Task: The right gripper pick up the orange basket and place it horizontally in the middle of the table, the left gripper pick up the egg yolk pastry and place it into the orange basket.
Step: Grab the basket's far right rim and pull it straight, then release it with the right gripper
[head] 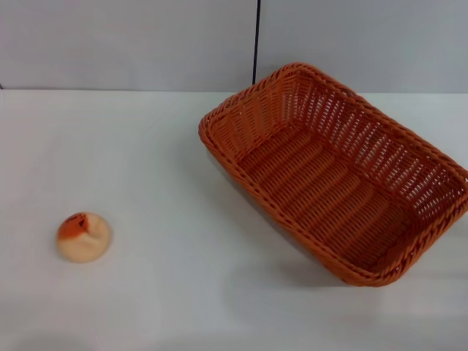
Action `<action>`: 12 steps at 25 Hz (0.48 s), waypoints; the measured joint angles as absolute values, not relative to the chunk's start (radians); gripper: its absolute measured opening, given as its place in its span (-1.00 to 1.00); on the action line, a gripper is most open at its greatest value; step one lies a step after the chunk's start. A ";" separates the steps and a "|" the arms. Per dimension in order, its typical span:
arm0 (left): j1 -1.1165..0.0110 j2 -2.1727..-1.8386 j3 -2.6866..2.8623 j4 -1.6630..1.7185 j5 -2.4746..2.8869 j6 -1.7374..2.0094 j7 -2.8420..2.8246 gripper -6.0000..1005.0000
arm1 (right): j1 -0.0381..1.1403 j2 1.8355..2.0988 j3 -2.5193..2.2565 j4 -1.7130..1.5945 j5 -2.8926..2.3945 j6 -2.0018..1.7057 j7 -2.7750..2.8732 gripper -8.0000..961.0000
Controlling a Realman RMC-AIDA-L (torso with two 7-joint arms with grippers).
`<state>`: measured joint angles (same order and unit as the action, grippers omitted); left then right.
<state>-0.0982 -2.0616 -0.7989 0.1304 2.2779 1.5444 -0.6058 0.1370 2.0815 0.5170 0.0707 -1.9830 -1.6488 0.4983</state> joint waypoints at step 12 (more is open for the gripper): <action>-0.108 -2.059 -0.799 0.131 2.278 1.523 -0.606 0.60 | 0.152 2.076 0.503 0.066 -1.988 -1.693 0.519 0.21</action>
<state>-0.1085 -2.0593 -0.7992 0.1306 2.2779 1.5229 -0.6059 0.1525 2.0762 0.5034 0.0657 -1.9881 -1.6926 0.5190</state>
